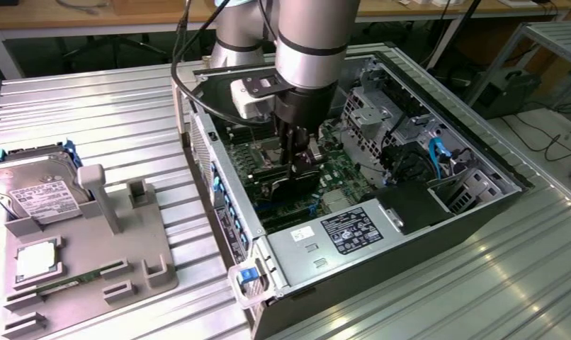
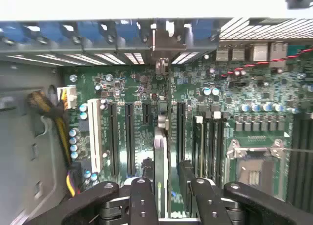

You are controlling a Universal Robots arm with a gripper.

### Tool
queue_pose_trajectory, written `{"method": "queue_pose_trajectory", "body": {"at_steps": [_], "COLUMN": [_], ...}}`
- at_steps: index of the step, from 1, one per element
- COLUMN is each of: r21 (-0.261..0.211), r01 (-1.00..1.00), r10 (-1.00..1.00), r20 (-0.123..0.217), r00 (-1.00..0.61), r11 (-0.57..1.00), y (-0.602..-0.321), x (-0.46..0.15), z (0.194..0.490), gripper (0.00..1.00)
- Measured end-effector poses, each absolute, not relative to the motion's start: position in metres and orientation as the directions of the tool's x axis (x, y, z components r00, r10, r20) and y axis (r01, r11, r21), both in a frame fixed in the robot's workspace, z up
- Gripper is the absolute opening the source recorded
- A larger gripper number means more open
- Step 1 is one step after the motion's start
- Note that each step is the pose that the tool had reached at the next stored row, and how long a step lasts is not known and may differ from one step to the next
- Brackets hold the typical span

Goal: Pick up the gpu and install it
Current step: 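Insert the gpu into the slot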

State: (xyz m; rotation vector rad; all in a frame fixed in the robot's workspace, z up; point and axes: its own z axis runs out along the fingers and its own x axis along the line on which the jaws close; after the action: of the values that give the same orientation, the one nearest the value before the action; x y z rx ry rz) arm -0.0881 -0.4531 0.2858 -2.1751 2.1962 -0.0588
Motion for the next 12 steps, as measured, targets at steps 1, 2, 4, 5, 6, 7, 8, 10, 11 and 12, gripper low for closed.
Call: {"method": "queue_pose_trajectory", "body": {"at_steps": [1, 2, 4, 5, 6, 7, 8, 10, 11, 12], "r21": [-0.065, -0.065, -0.065, -0.065, -0.065, -0.065, -0.065, -0.065, -0.065, -0.065], "r01": [-0.998, -0.998, -0.998, -0.998, -0.998, -0.998, -0.998, -0.998, -0.998, -0.998], "r10": [-1.000, -1.000, -1.000, -1.000, -1.000, -1.000, -1.000, -1.000, -1.000, -1.000], "r20": [-0.009, -0.009, -0.009, -0.009, -0.009, -0.009, -0.009, -0.009, -0.009, -0.009], "r00": [-0.009, -0.009, -0.009, -0.009, -0.009, -0.009, -0.009, -0.009, -0.009, -0.009], "r11": [0.010, 0.010, 0.010, 0.010, 0.010, 0.010, 0.010, 0.010, 0.010, 0.010], "y": [-0.4530, -0.4530, -0.4530, -0.4530, -0.4530, -0.4530, -0.4530, -0.4530, -0.4530, -0.4530], "x": [-0.0880, -0.0880, -0.0880, -0.0880, -0.0880, -0.0880, -0.0880, -0.0880, -0.0880, -0.0880], "z": [0.2955, 0.2955, 0.2956, 0.2956, 0.2956, 0.2956, 0.2956, 0.2956, 0.2956, 0.2956], "gripper": [0.35, 0.35, 0.33, 0.26, 0.26, 0.20, 0.14, 0.11, 0.11, 0.11]}}
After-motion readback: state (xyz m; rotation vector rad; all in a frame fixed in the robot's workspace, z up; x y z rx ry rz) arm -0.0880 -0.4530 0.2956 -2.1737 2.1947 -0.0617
